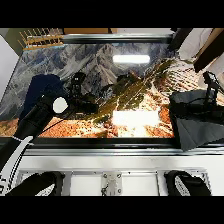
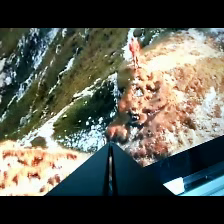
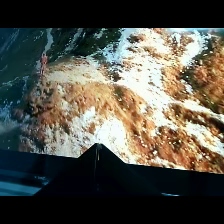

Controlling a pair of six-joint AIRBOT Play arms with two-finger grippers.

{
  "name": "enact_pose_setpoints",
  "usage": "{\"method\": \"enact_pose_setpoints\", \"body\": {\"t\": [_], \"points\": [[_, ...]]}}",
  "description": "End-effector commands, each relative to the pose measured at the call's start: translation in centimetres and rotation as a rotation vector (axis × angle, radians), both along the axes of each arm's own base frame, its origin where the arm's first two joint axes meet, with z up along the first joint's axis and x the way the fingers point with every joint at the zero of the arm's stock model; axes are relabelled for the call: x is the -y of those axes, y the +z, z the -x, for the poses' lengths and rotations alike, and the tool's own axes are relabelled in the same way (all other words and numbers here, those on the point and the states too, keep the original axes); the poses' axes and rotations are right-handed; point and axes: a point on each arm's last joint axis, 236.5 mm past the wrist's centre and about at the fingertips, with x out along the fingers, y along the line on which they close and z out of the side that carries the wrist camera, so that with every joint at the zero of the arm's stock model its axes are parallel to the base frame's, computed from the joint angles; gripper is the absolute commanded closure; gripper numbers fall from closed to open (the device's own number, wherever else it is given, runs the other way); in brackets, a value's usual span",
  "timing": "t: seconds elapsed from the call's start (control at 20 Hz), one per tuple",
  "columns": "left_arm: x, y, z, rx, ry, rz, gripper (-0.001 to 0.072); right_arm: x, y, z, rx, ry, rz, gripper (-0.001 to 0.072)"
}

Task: Fold the clothes and pants, and hang the long-sleeved shirts on hangers.

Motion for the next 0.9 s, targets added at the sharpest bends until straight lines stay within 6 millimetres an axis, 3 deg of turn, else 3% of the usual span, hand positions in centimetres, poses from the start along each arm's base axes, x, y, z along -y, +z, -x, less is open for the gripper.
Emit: {"method": "enact_pose_setpoints", "body": {"t": [0.0,0.05,0.1,0.15,0.25,0.3,0.35,0.45,0.5,0.65,0.85], "points": [[0.0,0.0,0.0,0.000,-0.001,-0.001,0.0694,0.0,0.0,0.0,-0.001,0.000,0.000,0.0666],[0.0,0.0,0.0,0.000,-0.002,-0.001,0.0694,0.0,0.0,0.0,0.000,0.001,0.000,0.0666],[-1.0,0.3,-1.0,0.060,-0.030,-0.050,0.0411,0.0,0.0,0.0,-0.001,0.000,0.000,0.0666],[-3.4,1.5,-3.0,0.125,-0.012,-0.117,-0.0002,0.0,0.0,0.0,-0.001,0.001,0.000,0.0666],[-11.3,5.5,-7.9,0.254,0.130,-0.251,-0.0001,0.0,0.0,0.0,-0.001,0.001,0.000,0.0666],[-16.4,7.1,-10.2,0.281,0.242,-0.292,-0.0001,0.0,0.0,0.0,-0.001,0.000,0.000,0.0666],[-21.2,7.5,-12.2,0.273,0.354,-0.302,-0.0001,0.0,0.0,0.0,-0.001,0.001,0.000,0.0666],[-26.1,6.0,-13.7,0.222,0.455,-0.319,-0.0001,0.0,0.0,0.0,-0.001,0.001,0.000,0.0666],[-28.7,4.0,-14.4,0.172,0.501,-0.325,-0.0001,0.0,0.0,0.0,-0.001,0.001,0.000,0.0666],[-32.2,-2.4,-14.7,0.035,0.549,-0.344,-0.0002,0.0,0.0,0.0,-0.001,0.001,0.000,0.0666],[-34.0,-10.2,-14.8,-0.093,0.556,-0.354,-0.0002,0.0,0.0,0.0,-0.001,0.001,0.000,0.0666]]}}
